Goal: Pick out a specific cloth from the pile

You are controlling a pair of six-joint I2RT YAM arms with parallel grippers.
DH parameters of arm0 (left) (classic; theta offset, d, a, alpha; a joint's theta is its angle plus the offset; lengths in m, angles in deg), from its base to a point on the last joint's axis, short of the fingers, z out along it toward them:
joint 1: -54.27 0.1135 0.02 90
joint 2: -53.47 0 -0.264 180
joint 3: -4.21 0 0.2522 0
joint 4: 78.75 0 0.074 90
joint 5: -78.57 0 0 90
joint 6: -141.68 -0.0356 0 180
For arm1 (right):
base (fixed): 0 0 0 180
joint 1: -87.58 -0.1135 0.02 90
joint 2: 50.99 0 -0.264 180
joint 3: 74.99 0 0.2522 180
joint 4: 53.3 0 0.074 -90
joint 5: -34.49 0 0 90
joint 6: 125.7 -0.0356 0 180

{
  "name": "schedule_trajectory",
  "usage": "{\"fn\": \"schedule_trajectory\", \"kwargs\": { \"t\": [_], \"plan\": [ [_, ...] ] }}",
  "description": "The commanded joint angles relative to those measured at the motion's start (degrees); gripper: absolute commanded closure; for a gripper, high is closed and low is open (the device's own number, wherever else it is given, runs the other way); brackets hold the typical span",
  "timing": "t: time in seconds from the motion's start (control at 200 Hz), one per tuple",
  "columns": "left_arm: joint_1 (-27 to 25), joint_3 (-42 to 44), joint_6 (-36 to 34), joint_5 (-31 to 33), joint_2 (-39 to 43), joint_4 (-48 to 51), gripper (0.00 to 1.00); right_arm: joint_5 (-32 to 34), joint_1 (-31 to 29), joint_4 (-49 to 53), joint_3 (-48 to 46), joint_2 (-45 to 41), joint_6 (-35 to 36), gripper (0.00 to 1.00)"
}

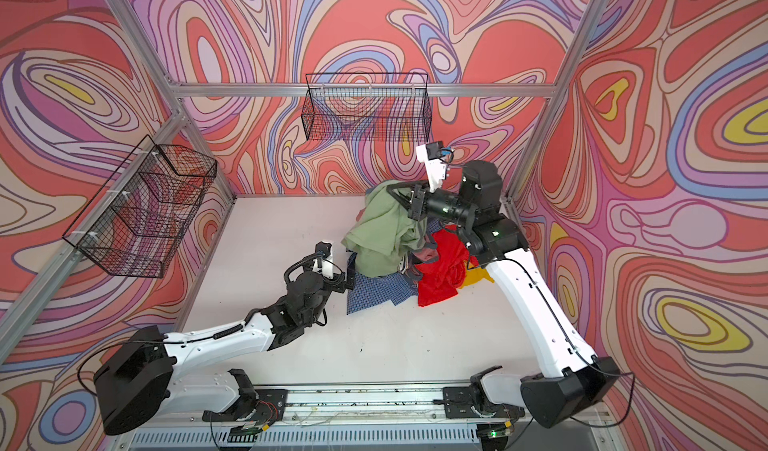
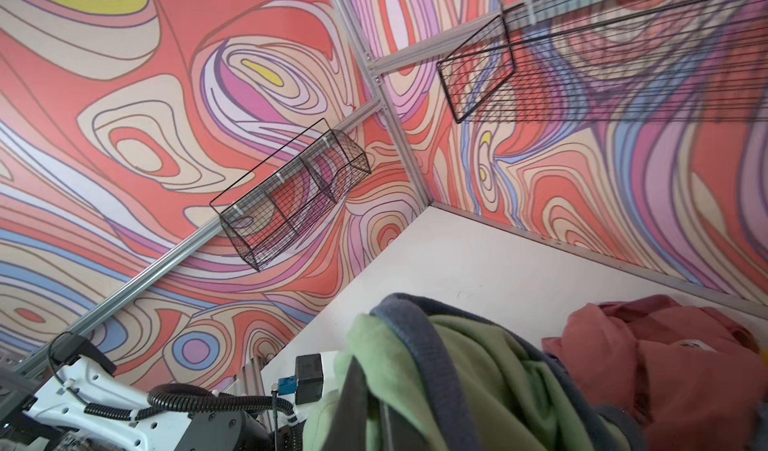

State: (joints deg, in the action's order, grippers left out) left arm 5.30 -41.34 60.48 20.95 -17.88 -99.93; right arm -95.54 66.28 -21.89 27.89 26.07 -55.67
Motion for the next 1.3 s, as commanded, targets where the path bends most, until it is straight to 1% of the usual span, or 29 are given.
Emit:
{"fn": "schedule_trajectory", "kwargs": {
  "t": [0.0, 0.115, 0.215, 0.331, 0.446, 0.531, 0.586, 0.631, 0.701, 0.801, 0.877, 0.977, 1.017, 1.067, 1.097, 1.172, 1.232, 1.292],
  "plan": [
    [0.28, 3.85, 0.44, 5.6, 4.67, -4.78, 0.0, 0.3, -3.94, -3.25, 3.31, 2.45, 1.65, 1.0],
    [0.3, 6.46, 0.17, 6.22, 9.04, -4.08, 0.0, -1.0, -5.07, -7.18, 2.54, 4.17, -0.82, 1.0],
    [0.3, 7.59, 0.26, 7.33, 12.45, -1.42, 0.01, -0.37, -5.08, -9.94, 0.1, 4.33, -1.95, 1.0],
    [0.29, 8.82, 0.1, 8.83, 15.75, 0.83, 0.01, 1.61, -5.06, -8.43, -1.85, 5.76, -2.01, 1.0],
    [0.28, 9.72, -0.77, 9.87, 18.94, 2.56, 0.01, 5.79, -5.04, -5.87, -4.19, 7.17, -1.23, 1.0],
    [0.3, 9.71, -2.1, 10.04, 20.64, 4.36, 0.01, 5.41, -5.04, -6.49, -6.42, 7.88, -0.46, 1.0],
    [0.28, 9.69, -3.94, 9.45, 21.47, 4.53, 0.01, 4.17, -5.1, -7.93, -7.86, 8.1, -1.31, 1.0],
    [0.28, 9.92, -6.48, 7.22, 21.99, 3.93, 0.0, 2.53, -5.07, -9.47, -8.82, 8.32, -1.73, 1.0],
    [0.31, 10.54, -12.02, 0.75, 22.47, 1.42, 0.0, 0.59, -5.08, -11.55, -10.21, 8.5, -2.41, 1.0],
    [0.3, 10.38, -17.6, -7.0, 22.9, 1.39, 0.0, 1.19, -5.16, -11.74, -11.01, 8.65, -1.89, 1.0],
    [0.43, 9.79, -19.33, -10.96, 24.12, 3.95, 0.0, 3.55, -5.16, -9.35, -10.18, 8.72, -0.4, 1.0],
    [0.44, 8.9, -19.42, -16.13, 26.14, 9.2, 0.0, 12.2, -5.09, -4.94, -8.37, 8.89, 0.17, 1.0],
    [0.44, 8.53, -18.92, -18.13, 26.44, 12.0, 0.0, 14.19, -5.12, -4.18, -7.65, 9.09, 0.41, 1.0],
    [0.45, 8.16, -17.81, -18.82, 26.53, 14.87, 0.0, 13.97, -5.08, -3.94, -6.47, 9.66, 0.46, 1.0],
    [0.41, 8.4, -17.22, -18.07, 26.66, 15.77, 0.0, 13.39, -5.16, -3.94, -5.56, 10.07, 0.58, 1.0],
    [0.43, 10.2, -16.65, -16.92, 28.12, 15.01, 0.0, 11.02, -5.12, -4.29, -4.17, 10.73, 0.5, 1.0],
    [0.38, 11.96, -16.97, -16.74, 30.13, 13.53, 0.0, 12.13, -5.17, -3.96, -3.87, 10.55, 1.25, 1.0],
    [0.44, 12.45, -17.2, -16.61, 32.5, 14.51, 0.0, 14.13, -5.11, -3.32, -3.71, 10.18, 2.02, 1.0]
  ]
}}
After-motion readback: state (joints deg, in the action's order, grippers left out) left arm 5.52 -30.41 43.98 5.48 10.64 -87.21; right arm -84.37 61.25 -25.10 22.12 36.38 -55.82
